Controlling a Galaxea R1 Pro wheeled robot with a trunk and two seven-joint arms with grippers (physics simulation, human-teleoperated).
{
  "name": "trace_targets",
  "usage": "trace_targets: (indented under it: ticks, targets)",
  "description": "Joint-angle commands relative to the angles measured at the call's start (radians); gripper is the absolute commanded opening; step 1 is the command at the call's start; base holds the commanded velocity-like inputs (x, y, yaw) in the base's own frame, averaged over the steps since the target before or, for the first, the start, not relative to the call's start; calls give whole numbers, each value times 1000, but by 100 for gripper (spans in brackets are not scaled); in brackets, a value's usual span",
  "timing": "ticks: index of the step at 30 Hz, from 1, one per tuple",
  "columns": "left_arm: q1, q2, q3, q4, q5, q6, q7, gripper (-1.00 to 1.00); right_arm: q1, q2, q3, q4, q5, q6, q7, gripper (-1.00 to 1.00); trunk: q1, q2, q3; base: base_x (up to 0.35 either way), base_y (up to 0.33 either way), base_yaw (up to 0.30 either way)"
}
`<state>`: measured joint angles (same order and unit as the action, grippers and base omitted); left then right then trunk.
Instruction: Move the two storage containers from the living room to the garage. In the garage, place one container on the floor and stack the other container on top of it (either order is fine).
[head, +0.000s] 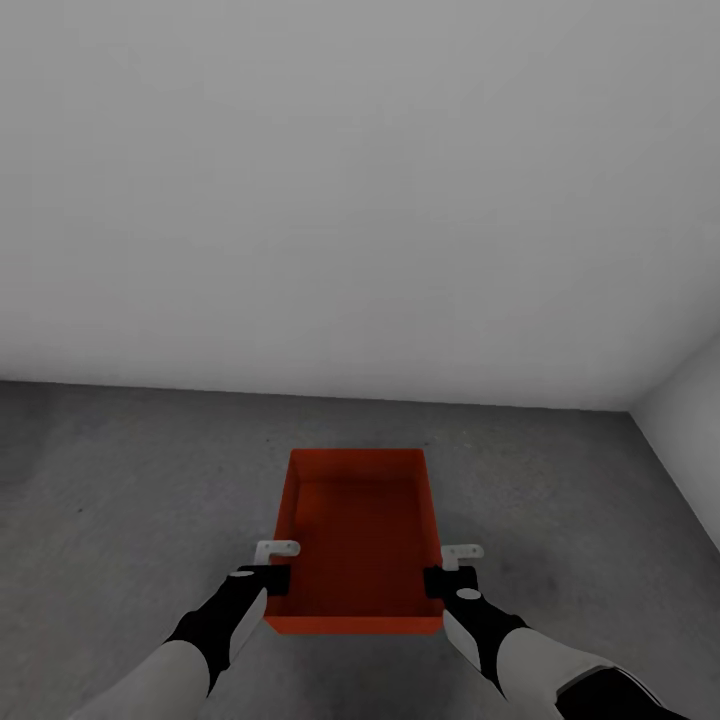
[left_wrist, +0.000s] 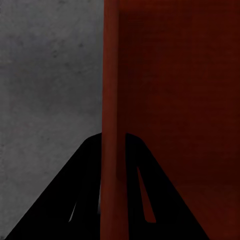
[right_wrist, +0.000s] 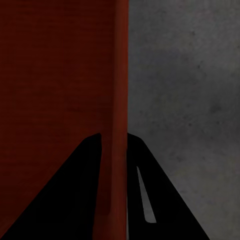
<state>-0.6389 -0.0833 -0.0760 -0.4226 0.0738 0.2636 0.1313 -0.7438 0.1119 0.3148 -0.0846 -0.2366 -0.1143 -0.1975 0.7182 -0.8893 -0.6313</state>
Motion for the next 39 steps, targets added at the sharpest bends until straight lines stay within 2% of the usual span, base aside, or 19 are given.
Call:
trace_targets:
  ticks: [1, 39]
  targets:
    - [-1, 30, 58, -3, 4, 6, 13, -100, 0, -1, -11, 0, -10, -4, 1, -100, 0, -1, -1, 0, 0, 20]
    - [-1, 30, 58, -3, 6, 8, 13, -100, 0, -1, -11, 0, -10, -4, -1, -100, 146, -267, -120, 0, 0, 1]
